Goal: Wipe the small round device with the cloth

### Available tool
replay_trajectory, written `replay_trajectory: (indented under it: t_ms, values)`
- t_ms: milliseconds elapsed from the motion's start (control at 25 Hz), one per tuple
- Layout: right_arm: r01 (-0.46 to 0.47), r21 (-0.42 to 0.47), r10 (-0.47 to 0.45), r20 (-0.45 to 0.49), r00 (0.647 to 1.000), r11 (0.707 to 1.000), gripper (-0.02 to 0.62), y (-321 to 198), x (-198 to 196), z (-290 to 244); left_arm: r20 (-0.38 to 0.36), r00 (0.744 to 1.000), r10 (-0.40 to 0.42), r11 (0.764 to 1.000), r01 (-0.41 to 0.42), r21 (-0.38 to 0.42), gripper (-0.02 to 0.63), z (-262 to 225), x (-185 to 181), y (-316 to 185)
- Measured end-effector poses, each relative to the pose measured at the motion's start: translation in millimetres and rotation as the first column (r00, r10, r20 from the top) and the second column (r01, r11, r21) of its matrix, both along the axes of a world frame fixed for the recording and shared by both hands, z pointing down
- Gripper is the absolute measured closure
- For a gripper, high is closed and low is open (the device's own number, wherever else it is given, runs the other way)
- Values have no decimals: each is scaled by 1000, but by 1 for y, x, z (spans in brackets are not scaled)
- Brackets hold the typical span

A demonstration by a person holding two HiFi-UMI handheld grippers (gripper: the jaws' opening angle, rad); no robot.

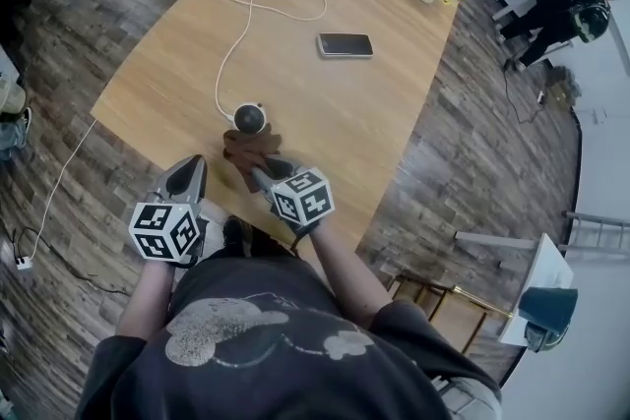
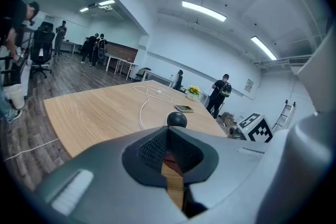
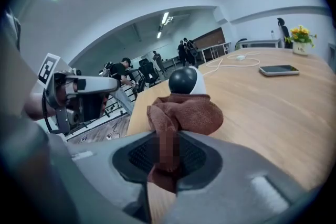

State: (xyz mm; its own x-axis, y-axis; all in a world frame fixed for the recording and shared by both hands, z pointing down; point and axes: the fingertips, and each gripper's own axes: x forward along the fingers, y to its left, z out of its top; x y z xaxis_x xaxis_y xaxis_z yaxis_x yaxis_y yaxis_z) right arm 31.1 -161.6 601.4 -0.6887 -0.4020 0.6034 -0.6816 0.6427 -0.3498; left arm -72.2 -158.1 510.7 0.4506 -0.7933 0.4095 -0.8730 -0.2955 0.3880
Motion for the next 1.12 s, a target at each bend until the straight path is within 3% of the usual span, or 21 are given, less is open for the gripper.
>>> replay_trajectory:
  t_ms: [280, 600, 800, 1120]
  values:
    - [-97, 189, 83, 81, 993, 977, 518, 3, 48, -72, -2, 1000, 23, 999, -23, 27, 588, -7, 6, -3]
    - [-318, 241, 292, 139, 946, 917, 518, -32, 93, -104, 2, 999, 35, 999, -35, 41, 588, -10, 12, -5]
    - [-275, 173, 253, 137, 958, 946, 518, -36, 71, -84, 13, 1000, 21, 999, -22, 47, 588, -13, 10, -7]
    - [-236, 118, 225, 99, 969, 965, 518, -43, 56, -56, 25, 999, -25, 999, 24, 40, 588, -12, -1, -7]
